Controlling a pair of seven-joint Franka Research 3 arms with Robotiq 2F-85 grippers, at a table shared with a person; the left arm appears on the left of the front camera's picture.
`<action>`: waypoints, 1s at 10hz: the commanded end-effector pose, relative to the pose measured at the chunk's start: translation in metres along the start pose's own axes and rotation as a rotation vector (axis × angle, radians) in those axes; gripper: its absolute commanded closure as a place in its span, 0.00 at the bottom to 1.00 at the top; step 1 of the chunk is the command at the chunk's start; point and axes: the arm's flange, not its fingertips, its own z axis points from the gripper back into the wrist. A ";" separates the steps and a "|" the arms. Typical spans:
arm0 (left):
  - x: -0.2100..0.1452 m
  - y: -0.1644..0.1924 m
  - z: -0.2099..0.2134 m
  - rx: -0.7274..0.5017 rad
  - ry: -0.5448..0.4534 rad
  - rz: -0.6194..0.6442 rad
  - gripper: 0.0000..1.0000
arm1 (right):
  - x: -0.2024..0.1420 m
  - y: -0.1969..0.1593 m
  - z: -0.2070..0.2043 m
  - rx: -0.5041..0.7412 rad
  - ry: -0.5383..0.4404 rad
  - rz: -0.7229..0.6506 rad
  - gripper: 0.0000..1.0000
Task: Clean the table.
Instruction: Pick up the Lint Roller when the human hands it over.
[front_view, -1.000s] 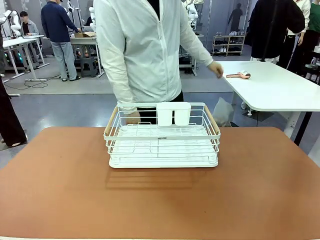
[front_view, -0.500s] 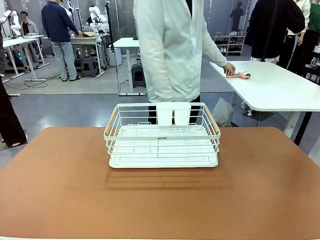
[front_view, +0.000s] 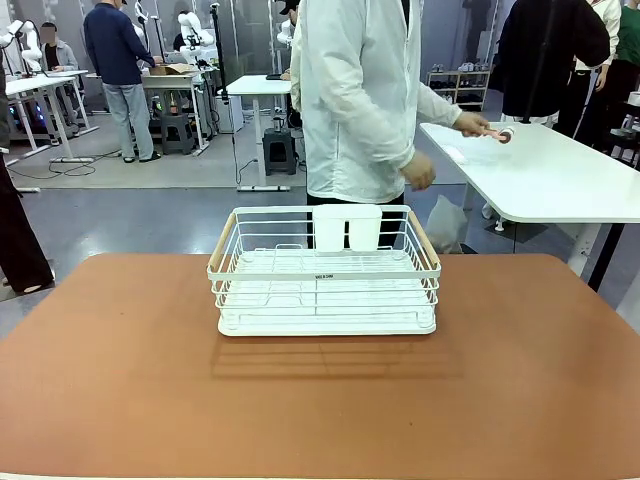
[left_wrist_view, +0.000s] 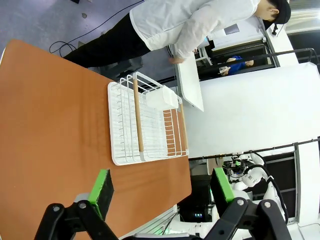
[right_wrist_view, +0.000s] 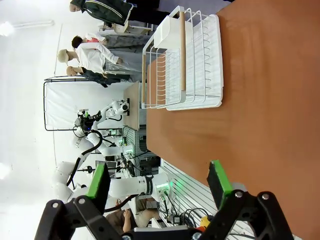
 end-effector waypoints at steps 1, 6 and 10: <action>0.000 0.000 0.002 -0.022 -0.004 -0.004 0.00 | -0.001 0.001 0.001 0.009 0.003 0.008 0.00; 0.000 0.000 0.002 -0.022 -0.004 -0.004 0.00 | -0.001 0.001 0.001 0.009 0.003 0.008 0.00; 0.000 0.000 0.002 -0.022 -0.004 -0.004 0.00 | -0.001 0.001 0.001 0.009 0.003 0.008 0.00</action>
